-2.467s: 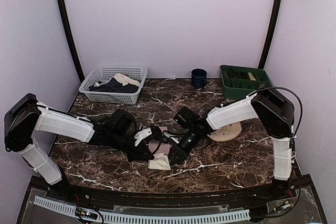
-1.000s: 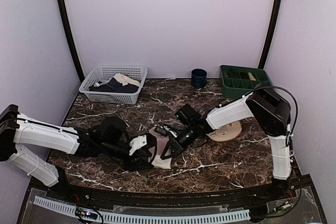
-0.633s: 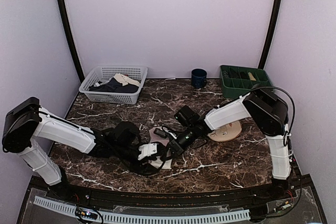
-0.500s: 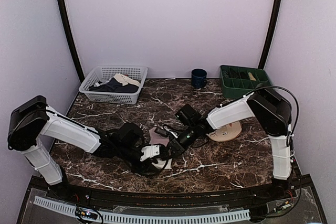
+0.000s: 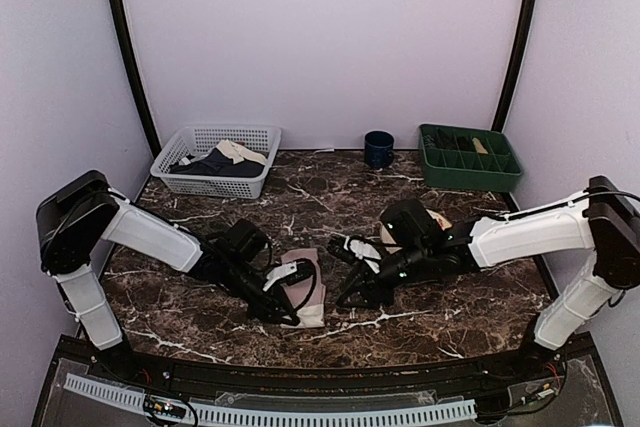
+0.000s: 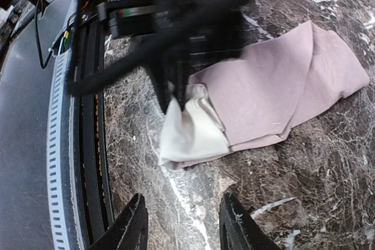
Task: Roll the underwear
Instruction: Roll the underwear at the center of the board.
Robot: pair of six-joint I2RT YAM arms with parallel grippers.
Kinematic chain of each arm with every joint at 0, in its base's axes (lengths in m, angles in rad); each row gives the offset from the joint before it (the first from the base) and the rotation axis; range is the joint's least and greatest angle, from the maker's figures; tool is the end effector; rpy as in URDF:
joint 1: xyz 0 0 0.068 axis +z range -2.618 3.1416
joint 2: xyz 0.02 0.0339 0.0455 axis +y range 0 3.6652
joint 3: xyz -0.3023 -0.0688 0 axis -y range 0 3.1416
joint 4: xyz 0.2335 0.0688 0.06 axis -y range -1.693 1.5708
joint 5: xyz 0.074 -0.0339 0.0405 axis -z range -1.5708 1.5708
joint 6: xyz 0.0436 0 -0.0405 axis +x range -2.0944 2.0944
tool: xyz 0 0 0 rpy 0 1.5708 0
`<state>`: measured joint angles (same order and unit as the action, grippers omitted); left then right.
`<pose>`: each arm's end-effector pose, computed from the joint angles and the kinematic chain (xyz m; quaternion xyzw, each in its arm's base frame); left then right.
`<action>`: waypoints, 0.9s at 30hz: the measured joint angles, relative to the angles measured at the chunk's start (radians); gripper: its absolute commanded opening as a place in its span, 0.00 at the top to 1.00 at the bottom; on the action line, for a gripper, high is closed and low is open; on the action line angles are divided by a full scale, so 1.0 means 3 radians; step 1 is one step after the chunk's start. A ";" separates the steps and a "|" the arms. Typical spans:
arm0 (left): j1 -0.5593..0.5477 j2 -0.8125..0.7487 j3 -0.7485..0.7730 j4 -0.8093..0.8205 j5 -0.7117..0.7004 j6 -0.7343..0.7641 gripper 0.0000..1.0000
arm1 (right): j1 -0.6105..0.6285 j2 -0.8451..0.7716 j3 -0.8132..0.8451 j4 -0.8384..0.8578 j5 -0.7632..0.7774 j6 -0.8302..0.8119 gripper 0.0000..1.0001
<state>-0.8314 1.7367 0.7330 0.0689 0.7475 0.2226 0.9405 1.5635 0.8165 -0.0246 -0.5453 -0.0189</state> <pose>0.1863 -0.2482 0.1617 0.5434 0.7069 -0.4181 0.1738 0.1642 0.2635 0.2236 -0.5024 0.7387 0.3888 0.2253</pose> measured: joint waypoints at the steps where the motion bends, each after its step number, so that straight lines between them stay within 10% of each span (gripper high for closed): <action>1: 0.0055 0.0125 0.0085 -0.0055 0.0170 -0.0052 1.00 | 0.0089 -0.0074 -0.0070 0.0028 0.0111 -0.0066 0.58; 19: 0.0313 0.0905 0.0636 -0.0486 0.1428 -0.0298 1.00 | 0.0767 0.0520 0.0064 0.0456 0.0938 -0.0984 0.54; 25: 0.0322 0.0912 0.0647 -0.0523 0.1452 -0.0253 0.89 | 0.0777 0.0773 0.0156 0.0497 0.1030 -0.1113 1.00; 27: 0.0334 0.0912 0.0647 -0.0526 0.1443 -0.0239 0.76 | 0.0777 0.0800 0.0177 0.0487 0.1021 -0.1105 1.00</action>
<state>-0.7311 2.0102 0.9272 -0.0891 1.1805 0.1509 1.1736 1.8034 0.8696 0.1215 -0.2390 -0.3504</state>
